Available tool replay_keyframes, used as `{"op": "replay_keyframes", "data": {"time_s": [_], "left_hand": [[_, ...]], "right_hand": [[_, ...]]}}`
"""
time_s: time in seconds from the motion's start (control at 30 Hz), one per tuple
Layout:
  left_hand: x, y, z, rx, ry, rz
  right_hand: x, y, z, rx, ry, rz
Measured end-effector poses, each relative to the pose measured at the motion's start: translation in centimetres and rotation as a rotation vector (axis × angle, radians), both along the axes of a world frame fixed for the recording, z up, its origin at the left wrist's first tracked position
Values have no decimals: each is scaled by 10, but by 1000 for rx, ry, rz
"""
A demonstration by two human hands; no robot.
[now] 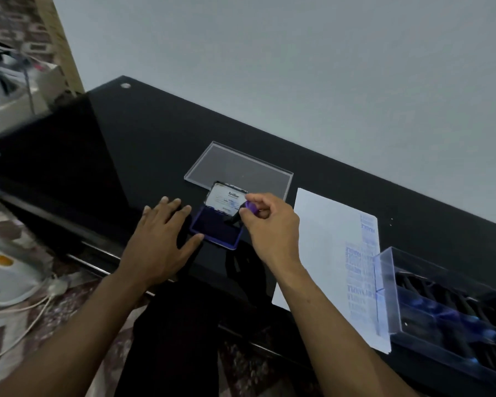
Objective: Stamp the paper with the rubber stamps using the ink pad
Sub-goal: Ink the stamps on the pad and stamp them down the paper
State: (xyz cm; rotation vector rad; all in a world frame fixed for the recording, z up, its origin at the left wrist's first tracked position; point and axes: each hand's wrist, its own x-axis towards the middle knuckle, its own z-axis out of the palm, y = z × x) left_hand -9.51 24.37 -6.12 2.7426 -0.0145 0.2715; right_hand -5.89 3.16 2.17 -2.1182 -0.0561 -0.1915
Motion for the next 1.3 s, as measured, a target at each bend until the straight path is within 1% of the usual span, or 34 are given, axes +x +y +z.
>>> {"op": "replay_keyframes", "data": {"time_s": [0.13, 0.27, 0.57, 0.9, 1.1, 1.2, 1.3], "left_hand": [[4, 6, -3, 47, 18, -16], [3, 7, -7, 79, 5, -23], [4, 8, -11, 91, 1, -26], [5, 7, -11, 119, 2, -22], [5, 7, -12, 114, 4, -17], [4, 6, -12, 96, -19, -19], [5, 7, -12, 109, -5, -12]], "right_hand": [[-1, 13, -3, -93, -25, 85], [2, 19, -3, -139, -36, 110], [5, 25, 0, -335, -62, 232], [7, 33, 2, -486, -69, 279], [8, 30, 7, -531, -51, 307], [10, 29, 5, -509, -64, 294], [11, 29, 4, -489, -55, 291]]}}
